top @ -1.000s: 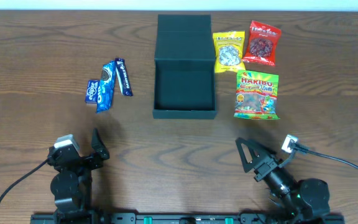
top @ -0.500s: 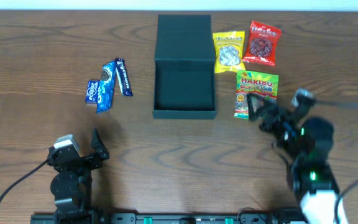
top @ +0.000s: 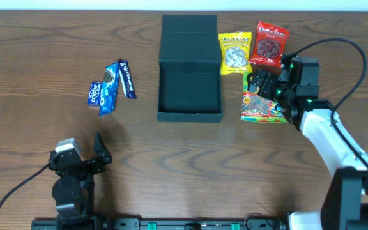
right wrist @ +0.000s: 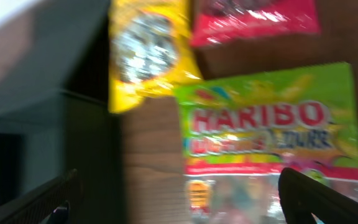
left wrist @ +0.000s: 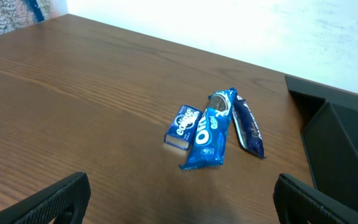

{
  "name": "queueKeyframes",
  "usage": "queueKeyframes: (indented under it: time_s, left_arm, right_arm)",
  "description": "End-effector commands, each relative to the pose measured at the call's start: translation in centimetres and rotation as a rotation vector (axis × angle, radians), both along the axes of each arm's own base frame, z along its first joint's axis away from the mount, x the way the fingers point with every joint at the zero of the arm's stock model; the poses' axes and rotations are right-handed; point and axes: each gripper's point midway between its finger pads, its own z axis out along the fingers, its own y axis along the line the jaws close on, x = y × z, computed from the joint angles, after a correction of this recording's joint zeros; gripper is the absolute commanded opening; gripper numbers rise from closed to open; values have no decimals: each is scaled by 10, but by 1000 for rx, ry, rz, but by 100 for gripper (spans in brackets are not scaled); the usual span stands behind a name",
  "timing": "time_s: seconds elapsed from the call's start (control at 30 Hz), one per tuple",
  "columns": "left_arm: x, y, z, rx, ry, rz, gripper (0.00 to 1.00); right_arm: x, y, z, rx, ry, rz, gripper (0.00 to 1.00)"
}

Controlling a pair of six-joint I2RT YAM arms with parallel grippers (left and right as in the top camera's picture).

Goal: Pack container
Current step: 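Reach the right gripper to the Haribo Worms bag and grasp it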

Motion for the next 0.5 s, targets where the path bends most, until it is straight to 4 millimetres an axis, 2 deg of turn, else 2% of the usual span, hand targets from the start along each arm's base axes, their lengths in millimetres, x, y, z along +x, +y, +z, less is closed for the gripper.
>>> queueKeyframes:
  time_s: [0.0,0.37,0.47]
  left_arm:
    - [-1,4,-13,-4,28,21,95]
    - [-1,4,-13,-4,27,21,95]
    - [-1,4,-13,-4,28,21,95]
  right_arm:
    - [4,-13,-13,-142,23,1,99]
    - [-19,-8,-84,-313,225,28,89]
    - [-26,-9,-102,-331,279,16,79]
